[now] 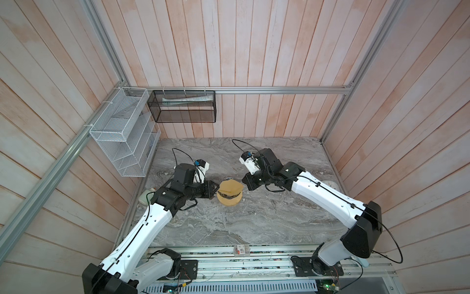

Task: Place the coffee filter in the dripper
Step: 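Lower the filter into the dripper with right gripper while left holds stand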

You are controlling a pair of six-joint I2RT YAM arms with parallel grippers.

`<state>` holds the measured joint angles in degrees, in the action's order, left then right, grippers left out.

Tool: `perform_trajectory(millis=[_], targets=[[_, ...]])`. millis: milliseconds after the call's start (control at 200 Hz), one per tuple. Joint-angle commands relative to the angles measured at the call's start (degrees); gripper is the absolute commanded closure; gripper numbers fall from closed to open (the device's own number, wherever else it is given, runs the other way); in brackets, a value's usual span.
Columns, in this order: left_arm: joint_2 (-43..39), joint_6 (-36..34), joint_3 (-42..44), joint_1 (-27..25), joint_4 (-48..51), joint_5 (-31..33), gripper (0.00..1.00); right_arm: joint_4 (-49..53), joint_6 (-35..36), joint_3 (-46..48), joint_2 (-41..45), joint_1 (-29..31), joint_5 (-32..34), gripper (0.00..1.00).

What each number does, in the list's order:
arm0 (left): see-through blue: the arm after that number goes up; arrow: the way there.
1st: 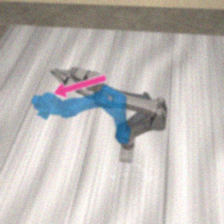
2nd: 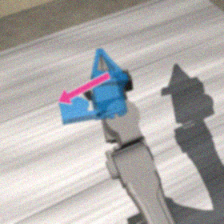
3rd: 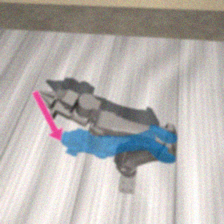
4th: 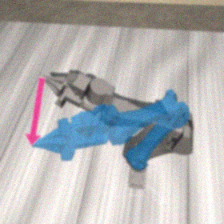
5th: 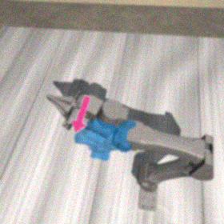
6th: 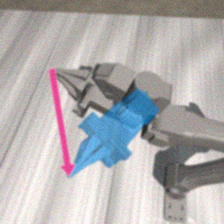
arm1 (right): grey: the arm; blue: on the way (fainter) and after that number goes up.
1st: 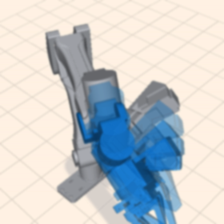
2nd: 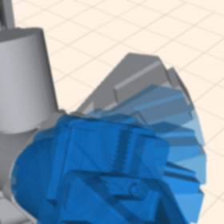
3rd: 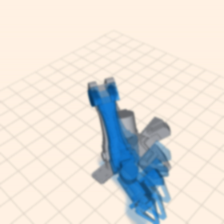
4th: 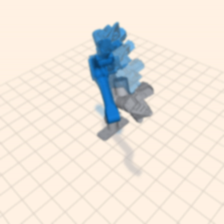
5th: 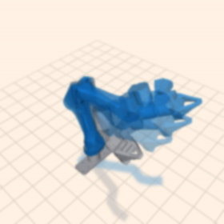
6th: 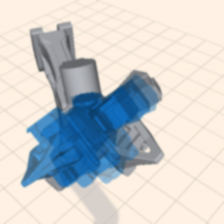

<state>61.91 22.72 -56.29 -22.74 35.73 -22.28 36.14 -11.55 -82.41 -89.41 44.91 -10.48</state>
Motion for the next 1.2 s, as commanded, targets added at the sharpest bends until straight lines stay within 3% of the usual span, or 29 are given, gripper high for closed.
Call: perform_trajectory(millis=[0,1195], targets=[[1.2,0.08,0.83,-0.12,-1.82,-1.49,0.72,-1.76,0.39,0.51,0.14,0.07,-2.0,0.93],[7.05,-1.74,-1.43,-0.11,-4.27,2.15,0.74,-3.53,-0.71,2.35,-2.44,1.01,-4.29,1.0]])
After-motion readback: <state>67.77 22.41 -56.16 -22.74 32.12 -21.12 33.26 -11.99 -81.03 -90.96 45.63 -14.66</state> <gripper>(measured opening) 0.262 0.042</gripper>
